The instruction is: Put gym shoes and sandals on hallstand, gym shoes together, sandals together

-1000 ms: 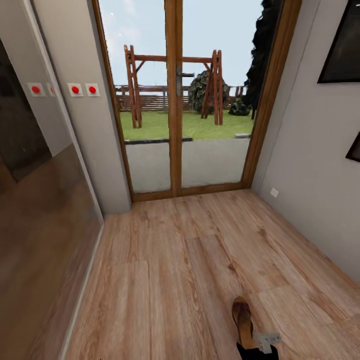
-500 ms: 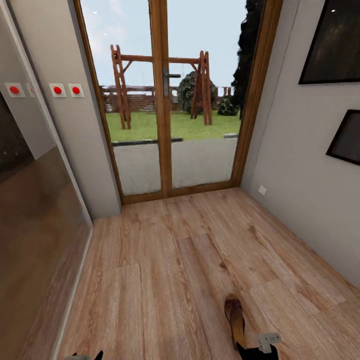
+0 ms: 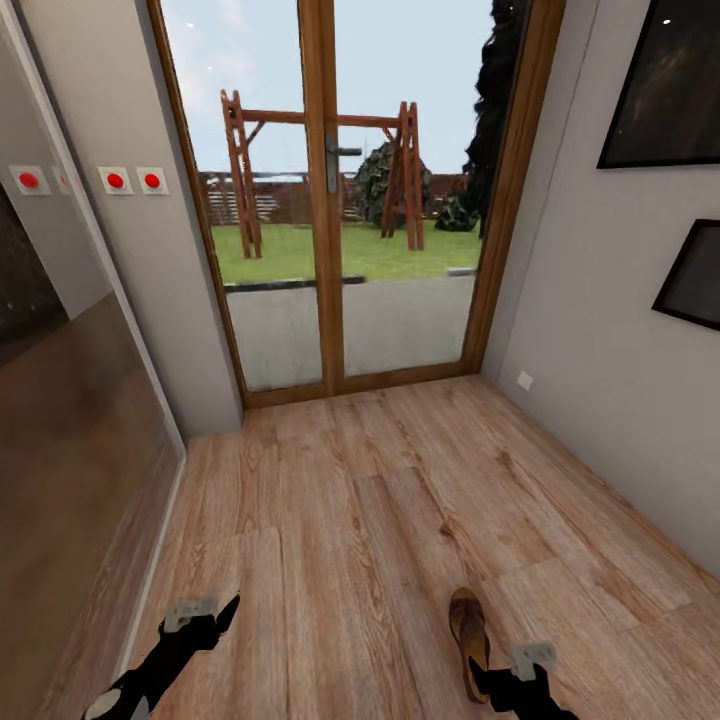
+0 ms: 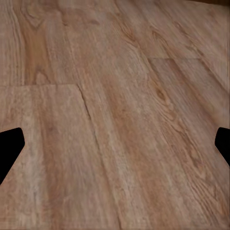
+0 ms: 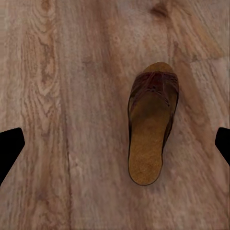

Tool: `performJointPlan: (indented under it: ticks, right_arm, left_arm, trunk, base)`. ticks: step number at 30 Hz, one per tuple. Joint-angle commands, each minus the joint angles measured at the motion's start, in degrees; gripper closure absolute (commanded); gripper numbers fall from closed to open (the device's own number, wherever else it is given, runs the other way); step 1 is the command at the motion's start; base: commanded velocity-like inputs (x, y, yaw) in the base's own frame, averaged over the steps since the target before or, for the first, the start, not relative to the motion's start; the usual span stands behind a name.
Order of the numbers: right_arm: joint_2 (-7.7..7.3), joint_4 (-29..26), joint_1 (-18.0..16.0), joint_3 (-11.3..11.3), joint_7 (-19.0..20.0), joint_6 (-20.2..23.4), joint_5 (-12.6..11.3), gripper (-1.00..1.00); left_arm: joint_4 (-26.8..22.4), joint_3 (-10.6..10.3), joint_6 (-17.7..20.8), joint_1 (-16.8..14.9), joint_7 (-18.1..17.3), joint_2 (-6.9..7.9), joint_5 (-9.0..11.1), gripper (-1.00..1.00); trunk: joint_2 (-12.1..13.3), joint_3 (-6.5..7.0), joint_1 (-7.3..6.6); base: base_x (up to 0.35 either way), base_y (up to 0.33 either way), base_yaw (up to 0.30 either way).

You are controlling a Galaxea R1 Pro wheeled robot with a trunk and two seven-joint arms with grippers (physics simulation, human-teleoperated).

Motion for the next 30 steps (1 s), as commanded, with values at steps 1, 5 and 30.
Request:
performJointPlan:
  ticks: [1, 5, 30]
  right_arm:
    - [0.23, -1.2, 0.0, -0.5, -0.7, -0.1, 0.4, -1.0]
    - [1.97, -6.2, 0.0, -0.4, -6.0, 1.2, 0.5, -1.0]
    - [9.58, -24.0, -0.4, 0.0, -22.1, 18.3, 0.6, -1.0]
  left_arm:
    - [0.0, 0.1, 1.2, -0.9, -0.3, -0.08, -0.7, -1.0]
    - [0.0, -0.6, 6.1, -3.6, 0.4, -0.2, -1.3, -1.0]
    - [-0.2, -2.7, 10.6, -7.5, 6.5, -0.17, -1.8, -1.0]
  trunk:
    - [0.0, -0.05, -0.01]
    - [0.0, -0.05, -0.01]
    - [0.0, -0.05, -0.01]
  base:
    - [0.0, 0.0, 0.0]
    - [0.0, 0.0, 0.0]
    - [0.0, 0.0, 0.0]
